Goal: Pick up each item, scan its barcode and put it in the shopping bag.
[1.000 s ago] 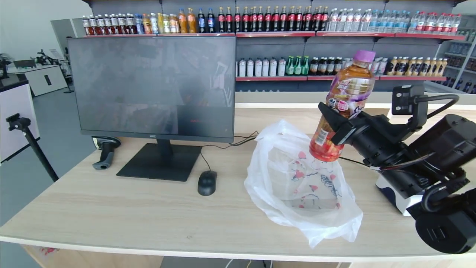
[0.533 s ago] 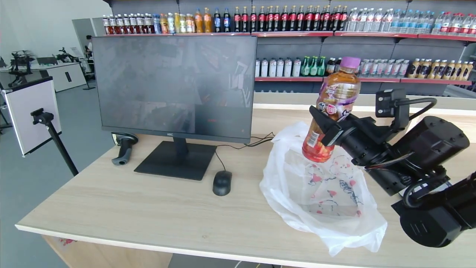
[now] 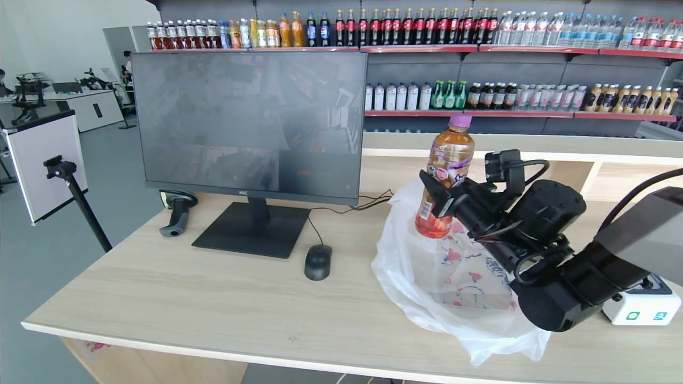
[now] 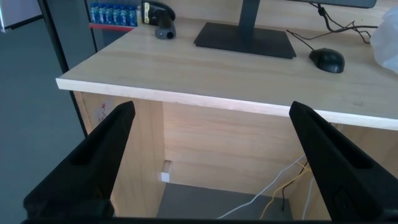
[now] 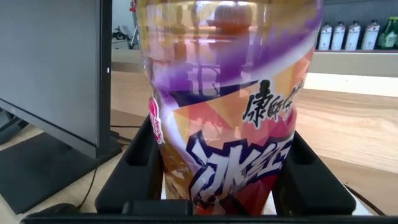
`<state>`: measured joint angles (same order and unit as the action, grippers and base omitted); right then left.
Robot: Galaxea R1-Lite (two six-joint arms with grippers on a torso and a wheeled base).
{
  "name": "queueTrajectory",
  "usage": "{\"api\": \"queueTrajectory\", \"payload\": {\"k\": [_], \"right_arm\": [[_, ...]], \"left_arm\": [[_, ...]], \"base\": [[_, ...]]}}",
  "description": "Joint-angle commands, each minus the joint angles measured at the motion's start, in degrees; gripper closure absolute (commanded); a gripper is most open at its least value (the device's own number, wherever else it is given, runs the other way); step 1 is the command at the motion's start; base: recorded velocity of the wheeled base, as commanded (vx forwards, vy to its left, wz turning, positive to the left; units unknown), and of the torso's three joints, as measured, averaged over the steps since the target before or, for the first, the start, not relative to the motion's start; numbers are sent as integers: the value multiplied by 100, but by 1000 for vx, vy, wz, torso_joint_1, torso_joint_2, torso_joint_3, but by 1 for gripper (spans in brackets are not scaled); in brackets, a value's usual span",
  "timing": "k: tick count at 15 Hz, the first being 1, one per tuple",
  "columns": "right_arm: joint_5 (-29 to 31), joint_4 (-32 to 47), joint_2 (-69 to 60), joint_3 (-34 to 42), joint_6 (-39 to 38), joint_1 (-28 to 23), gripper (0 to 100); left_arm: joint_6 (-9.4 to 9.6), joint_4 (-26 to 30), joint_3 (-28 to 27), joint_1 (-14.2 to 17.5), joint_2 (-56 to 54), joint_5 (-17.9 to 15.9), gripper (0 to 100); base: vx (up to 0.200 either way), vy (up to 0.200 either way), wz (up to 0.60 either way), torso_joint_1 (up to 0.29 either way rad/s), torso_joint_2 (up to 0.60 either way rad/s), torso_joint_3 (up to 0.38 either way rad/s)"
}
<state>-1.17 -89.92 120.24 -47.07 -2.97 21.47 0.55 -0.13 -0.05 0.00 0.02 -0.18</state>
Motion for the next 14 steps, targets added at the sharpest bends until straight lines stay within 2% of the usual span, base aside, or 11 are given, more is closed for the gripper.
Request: {"api": "queueTrajectory", "payload": {"k": [1, 5, 14], "right_arm": [[-6, -8, 457, -250, -1, -20, 100], [-6, -8, 703, -531, 51, -73, 100], [-41, -8, 923, -584, 113, -407, 100]], "left_arm": [[15, 5, 5, 0, -2, 1, 0], [-2, 13, 5, 0, -2, 1, 0], [-2, 5, 5, 0, -2, 1, 0]], "base": [[0, 0, 0, 0, 0, 0], [0, 0, 0, 0, 0, 0], [0, 0, 0, 0, 0, 0]]}}
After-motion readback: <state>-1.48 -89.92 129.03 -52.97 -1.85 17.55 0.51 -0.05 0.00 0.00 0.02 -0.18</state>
